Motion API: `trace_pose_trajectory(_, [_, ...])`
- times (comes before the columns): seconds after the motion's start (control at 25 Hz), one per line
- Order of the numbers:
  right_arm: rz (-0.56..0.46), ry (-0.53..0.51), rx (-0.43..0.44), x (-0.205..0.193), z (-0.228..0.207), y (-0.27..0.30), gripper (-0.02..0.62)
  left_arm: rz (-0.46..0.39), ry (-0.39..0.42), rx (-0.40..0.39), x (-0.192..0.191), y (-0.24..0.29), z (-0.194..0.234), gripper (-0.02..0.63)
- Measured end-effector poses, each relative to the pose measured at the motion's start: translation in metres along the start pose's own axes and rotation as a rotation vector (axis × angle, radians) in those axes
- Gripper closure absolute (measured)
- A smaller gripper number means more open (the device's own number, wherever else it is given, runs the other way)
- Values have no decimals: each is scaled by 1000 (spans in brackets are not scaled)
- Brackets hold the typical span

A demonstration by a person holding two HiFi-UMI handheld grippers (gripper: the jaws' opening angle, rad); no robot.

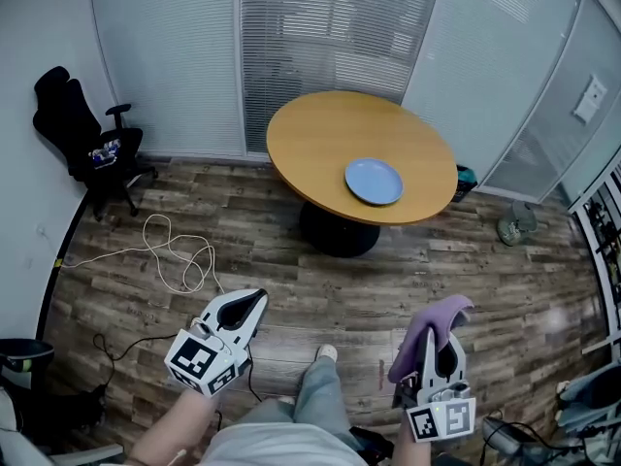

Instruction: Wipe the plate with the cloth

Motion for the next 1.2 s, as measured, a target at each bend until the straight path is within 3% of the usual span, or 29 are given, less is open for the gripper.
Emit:
trace_pose_trajectory(0.52, [11, 23, 18, -13, -23, 30, 545, 27, -3, 1, -10, 26, 11, 595])
trace_pose_trajectory(1.2, [16, 55, 41, -28, -94, 133, 545, 57, -11, 56, -5, 122, 52, 594])
Point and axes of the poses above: the fingertips, and each gripper's own axes: y forward along the fingers, z to its left, x out of its top, the point moved 7 cm from there along -y, backward along the fingers, and after that the axes turned 1 degree about -z, right-handed, at the moved point
